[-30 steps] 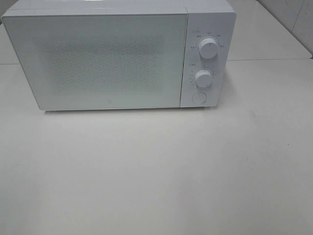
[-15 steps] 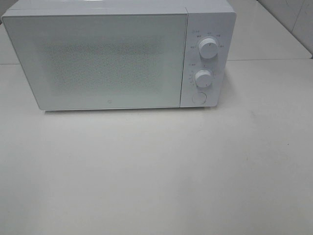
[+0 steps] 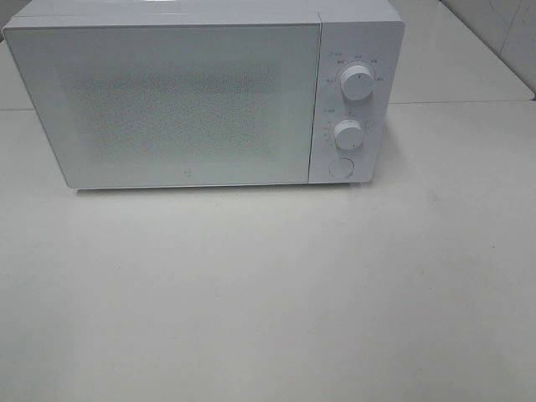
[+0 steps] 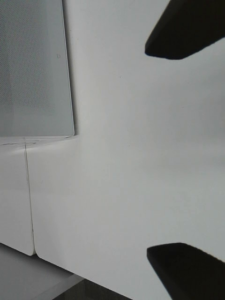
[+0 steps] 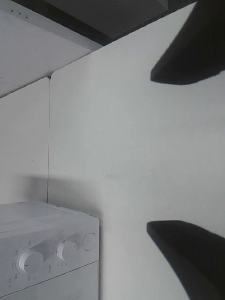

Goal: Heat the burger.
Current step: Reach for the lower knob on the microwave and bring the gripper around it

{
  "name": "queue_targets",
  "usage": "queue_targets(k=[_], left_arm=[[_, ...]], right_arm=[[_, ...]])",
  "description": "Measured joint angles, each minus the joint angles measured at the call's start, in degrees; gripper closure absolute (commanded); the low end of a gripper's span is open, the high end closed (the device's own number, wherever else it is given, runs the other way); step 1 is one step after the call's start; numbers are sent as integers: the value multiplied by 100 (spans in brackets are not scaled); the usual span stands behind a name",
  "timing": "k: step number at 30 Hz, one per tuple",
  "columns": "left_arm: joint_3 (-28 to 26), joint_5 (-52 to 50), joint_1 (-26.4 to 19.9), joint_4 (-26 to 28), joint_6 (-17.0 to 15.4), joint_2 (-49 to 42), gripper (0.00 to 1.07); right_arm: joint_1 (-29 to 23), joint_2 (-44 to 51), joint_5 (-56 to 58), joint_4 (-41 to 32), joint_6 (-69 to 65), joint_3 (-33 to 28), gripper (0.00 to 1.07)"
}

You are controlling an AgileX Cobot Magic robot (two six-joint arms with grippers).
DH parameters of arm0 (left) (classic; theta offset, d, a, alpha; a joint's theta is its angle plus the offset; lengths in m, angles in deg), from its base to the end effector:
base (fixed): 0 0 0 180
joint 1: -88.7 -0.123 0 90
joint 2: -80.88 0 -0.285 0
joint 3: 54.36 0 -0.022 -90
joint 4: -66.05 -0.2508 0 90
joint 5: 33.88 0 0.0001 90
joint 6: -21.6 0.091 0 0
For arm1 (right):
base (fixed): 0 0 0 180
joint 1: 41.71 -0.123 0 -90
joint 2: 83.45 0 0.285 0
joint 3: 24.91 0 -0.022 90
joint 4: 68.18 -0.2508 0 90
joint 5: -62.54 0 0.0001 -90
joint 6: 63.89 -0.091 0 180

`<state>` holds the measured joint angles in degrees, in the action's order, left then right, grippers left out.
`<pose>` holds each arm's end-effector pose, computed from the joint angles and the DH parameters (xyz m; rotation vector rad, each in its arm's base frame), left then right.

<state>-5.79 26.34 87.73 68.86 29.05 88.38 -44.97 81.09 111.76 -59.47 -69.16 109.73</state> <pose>-0.0052 -0.0040 0.2781 0.1168 2.0255 0.0342 0.0192 -0.0094 0.3099 0.0156 1.9131 -0.0769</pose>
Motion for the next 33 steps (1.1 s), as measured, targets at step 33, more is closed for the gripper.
queue_targets(k=[33], left_arm=[[0, 0, 0, 0, 0, 0, 7]], right_arm=[[0, -4297, -4801, 304, 11, 0, 31]])
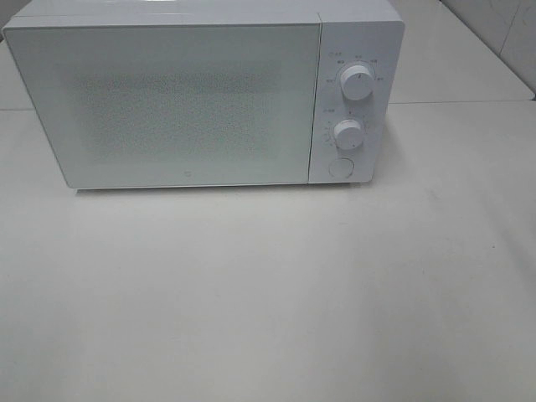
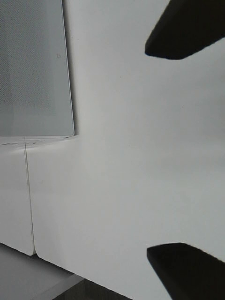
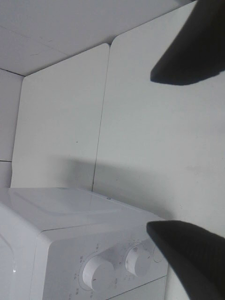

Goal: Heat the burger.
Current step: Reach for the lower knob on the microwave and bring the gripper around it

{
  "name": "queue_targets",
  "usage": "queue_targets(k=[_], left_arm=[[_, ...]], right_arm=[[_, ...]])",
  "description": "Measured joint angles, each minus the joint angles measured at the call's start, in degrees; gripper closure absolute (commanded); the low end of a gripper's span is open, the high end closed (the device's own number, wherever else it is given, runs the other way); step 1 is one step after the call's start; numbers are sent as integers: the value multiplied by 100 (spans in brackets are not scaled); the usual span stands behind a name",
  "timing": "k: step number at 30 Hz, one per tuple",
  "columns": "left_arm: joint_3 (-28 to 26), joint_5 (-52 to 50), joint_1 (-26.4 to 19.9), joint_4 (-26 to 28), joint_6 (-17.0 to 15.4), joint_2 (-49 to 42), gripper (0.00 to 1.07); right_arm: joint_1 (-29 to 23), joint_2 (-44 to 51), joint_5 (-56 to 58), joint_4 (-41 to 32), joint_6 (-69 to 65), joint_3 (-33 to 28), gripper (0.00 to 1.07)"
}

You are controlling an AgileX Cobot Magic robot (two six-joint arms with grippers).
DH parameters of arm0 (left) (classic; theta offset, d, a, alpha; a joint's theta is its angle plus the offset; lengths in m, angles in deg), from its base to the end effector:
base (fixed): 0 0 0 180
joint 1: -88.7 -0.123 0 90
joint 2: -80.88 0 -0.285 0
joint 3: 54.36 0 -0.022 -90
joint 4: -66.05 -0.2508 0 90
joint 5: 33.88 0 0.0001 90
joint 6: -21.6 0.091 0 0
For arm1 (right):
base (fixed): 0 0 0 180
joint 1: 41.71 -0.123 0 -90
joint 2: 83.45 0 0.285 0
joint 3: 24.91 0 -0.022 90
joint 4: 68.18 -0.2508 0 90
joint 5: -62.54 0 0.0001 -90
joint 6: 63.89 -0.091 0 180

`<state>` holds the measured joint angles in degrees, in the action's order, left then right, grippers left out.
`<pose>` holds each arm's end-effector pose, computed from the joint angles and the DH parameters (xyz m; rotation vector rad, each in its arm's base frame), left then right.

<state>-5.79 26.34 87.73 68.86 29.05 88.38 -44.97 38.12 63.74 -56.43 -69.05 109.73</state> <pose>-0.0052 -0.0040 0.2781 0.1168 2.0255 0.0342 0.1872 0.0103 0.3038 -0.1543 1.8257 -0.0447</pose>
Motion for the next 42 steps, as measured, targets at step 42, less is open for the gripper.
queue_targets(k=[42], left_arm=[[0, 0, 0, 0, 0, 0, 7]], right_arm=[[-3615, -3707, -7007, -5684, 3083, -1369, 31]])
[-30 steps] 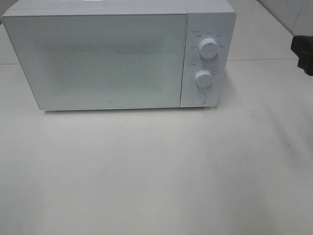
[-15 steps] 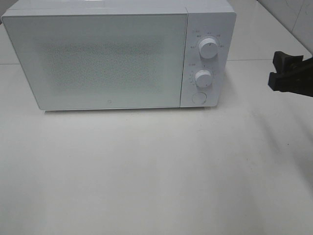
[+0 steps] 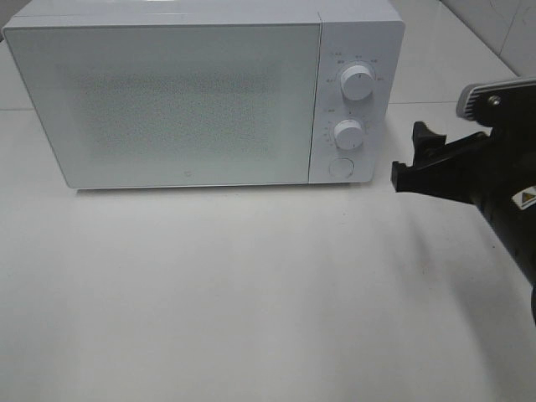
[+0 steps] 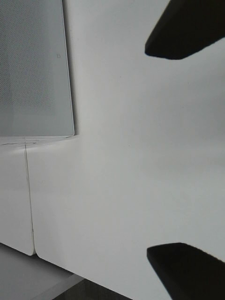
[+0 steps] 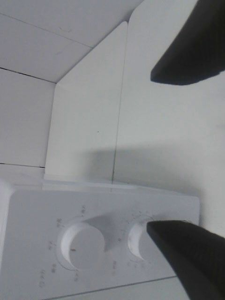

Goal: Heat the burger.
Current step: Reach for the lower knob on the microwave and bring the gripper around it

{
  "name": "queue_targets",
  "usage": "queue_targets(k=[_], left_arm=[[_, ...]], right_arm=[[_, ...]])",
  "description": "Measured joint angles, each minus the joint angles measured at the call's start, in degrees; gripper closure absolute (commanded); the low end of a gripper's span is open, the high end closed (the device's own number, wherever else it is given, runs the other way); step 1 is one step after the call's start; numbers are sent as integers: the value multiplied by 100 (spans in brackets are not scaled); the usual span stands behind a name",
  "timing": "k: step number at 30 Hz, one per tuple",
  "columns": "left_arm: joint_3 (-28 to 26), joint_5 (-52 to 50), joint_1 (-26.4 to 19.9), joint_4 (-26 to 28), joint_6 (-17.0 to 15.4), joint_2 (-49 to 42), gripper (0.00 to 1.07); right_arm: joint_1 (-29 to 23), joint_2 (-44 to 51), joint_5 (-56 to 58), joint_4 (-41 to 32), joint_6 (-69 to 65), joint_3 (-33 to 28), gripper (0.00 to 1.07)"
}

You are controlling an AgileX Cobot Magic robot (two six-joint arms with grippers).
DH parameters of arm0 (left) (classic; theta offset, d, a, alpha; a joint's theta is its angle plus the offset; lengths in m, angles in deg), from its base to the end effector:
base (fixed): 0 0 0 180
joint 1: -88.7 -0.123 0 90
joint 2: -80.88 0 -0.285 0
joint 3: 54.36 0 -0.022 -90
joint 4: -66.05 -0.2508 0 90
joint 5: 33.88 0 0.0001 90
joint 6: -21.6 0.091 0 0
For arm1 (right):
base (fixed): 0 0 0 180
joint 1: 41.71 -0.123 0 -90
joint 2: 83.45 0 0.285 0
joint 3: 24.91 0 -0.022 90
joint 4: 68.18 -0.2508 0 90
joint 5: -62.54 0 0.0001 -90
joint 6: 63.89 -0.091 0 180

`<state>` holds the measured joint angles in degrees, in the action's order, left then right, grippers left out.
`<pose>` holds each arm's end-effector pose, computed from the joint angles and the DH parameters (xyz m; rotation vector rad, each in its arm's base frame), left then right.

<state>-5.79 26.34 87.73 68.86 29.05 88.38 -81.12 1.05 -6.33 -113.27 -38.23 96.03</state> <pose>-0.0052 -0.0040 0.2781 0.1168 2.0255 0.0342 0.2106 0.0952 0.1857 -0.0838 1.6129 -0.1337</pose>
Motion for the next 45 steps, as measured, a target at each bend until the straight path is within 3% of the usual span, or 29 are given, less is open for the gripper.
queue_targets(k=[4, 12, 29, 45], left_arm=[[0, 0, 0, 0, 0, 0, 7], [0, 0, 0, 0, 0, 0, 7], [0, 0, 0, 0, 0, 0, 7], [0, 0, 0, 0, 0, 0, 7]], right_arm=[[-401, -464, -17, -384, 0, 172, 31], [-602, -1020, -23, -470, 0, 722, 31], [-596, -2023, -29, -561, 0, 1782, 31], [-86, -2785, 57, 34, -52, 2561, 31]])
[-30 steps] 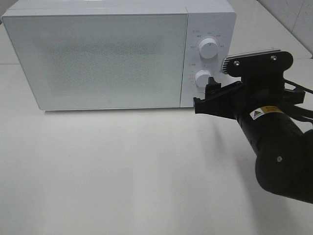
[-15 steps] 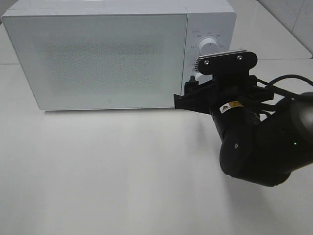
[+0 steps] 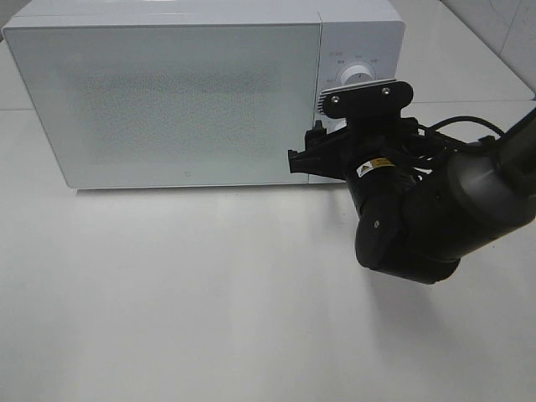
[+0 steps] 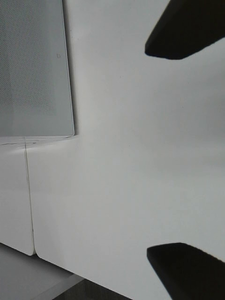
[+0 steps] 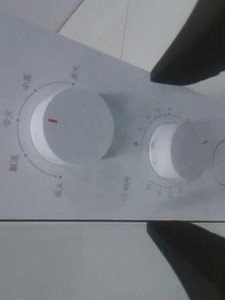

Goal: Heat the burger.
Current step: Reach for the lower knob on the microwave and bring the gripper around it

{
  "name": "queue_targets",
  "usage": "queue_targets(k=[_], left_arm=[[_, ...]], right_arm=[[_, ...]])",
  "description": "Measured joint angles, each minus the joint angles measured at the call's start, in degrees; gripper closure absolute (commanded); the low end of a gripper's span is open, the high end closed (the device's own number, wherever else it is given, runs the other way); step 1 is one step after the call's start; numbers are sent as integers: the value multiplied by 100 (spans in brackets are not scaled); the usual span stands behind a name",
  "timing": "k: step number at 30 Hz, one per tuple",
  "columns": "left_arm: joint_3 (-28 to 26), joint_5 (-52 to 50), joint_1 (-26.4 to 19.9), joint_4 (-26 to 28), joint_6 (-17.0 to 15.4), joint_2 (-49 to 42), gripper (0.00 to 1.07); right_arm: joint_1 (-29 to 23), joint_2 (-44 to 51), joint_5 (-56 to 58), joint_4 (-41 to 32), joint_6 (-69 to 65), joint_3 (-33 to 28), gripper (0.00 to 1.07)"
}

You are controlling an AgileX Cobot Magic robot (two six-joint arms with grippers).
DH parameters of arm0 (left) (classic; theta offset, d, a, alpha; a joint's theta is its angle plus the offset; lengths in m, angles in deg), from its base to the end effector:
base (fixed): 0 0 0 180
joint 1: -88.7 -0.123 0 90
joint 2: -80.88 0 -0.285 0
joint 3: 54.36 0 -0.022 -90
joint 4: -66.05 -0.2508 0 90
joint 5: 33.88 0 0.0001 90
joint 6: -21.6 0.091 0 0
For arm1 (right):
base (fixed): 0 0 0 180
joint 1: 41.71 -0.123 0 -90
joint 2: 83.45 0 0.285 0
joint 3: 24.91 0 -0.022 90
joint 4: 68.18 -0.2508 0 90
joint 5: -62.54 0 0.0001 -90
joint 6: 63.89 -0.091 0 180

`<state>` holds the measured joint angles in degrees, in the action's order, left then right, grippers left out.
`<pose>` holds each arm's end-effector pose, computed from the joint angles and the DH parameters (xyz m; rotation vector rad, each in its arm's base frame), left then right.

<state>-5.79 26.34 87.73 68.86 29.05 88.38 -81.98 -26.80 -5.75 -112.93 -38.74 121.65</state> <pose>-0.0052 -0.0040 0.2781 0.1168 2.0255 0.0342 0.3011 0.1771 0.1319 -0.1189 1.6481 -0.1293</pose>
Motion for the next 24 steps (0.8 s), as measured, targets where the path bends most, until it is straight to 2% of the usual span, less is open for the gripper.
queue_targets(k=[12, 24], left_arm=[[0, 0, 0, 0, 0, 0, 7], [0, 0, 0, 0, 0, 0, 7]], right_arm=[[143, -395, 155, 115, -92, 321, 31], [304, -498, 189, 160, -138, 321, 34]])
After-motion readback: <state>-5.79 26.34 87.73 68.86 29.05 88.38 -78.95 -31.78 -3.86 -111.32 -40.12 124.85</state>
